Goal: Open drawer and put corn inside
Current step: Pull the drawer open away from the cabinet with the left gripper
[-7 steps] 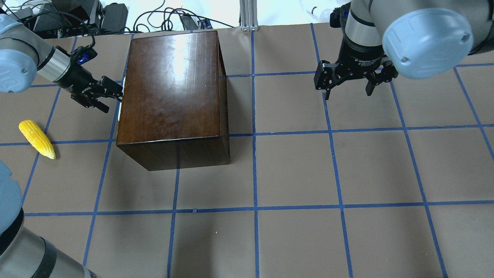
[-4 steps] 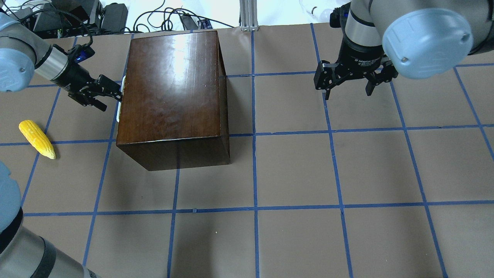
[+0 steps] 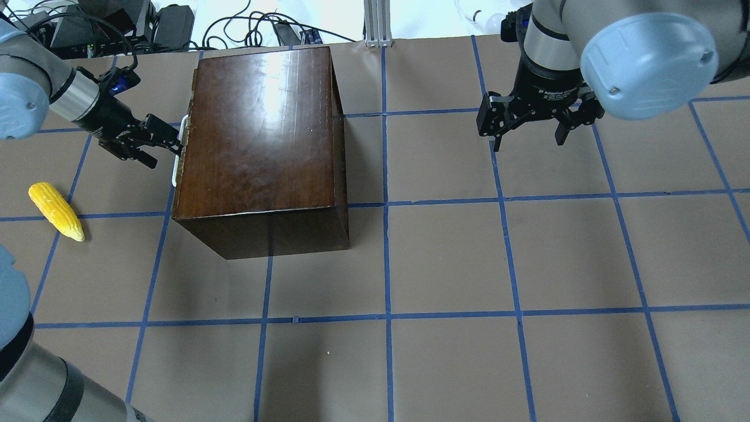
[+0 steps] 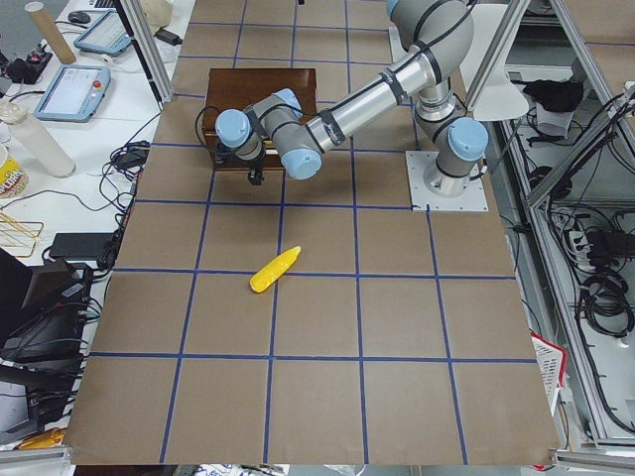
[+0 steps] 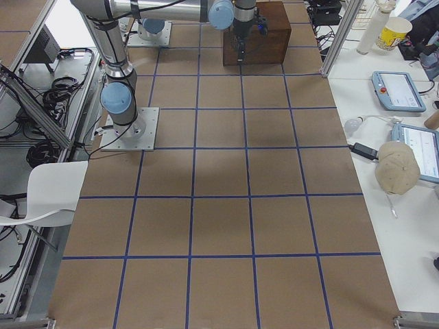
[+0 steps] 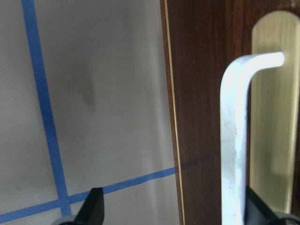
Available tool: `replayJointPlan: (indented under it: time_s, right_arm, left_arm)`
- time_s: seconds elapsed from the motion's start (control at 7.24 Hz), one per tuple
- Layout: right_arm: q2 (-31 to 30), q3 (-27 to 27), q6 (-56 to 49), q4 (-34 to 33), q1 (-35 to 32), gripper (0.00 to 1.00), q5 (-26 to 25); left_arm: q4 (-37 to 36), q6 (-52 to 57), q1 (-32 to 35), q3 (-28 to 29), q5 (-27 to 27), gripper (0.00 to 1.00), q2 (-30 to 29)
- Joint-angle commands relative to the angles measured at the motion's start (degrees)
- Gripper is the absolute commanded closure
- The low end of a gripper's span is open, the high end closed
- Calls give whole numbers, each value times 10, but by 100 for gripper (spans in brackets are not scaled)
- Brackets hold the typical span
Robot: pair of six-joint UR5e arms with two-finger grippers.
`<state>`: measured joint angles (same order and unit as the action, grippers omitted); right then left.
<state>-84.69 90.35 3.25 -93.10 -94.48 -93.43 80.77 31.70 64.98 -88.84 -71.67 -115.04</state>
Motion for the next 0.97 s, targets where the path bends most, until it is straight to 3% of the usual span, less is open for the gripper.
replayJointPlan:
  time_s: [0.0, 0.83]
  right_arm:
    - [0, 0, 0, 0, 0, 0, 0]
    - [0, 0, 0, 0, 0, 0, 0]
  left_arm:
    - [1, 5, 0, 5, -2, 0, 0]
    - [5, 32, -26, 16, -24, 0, -4]
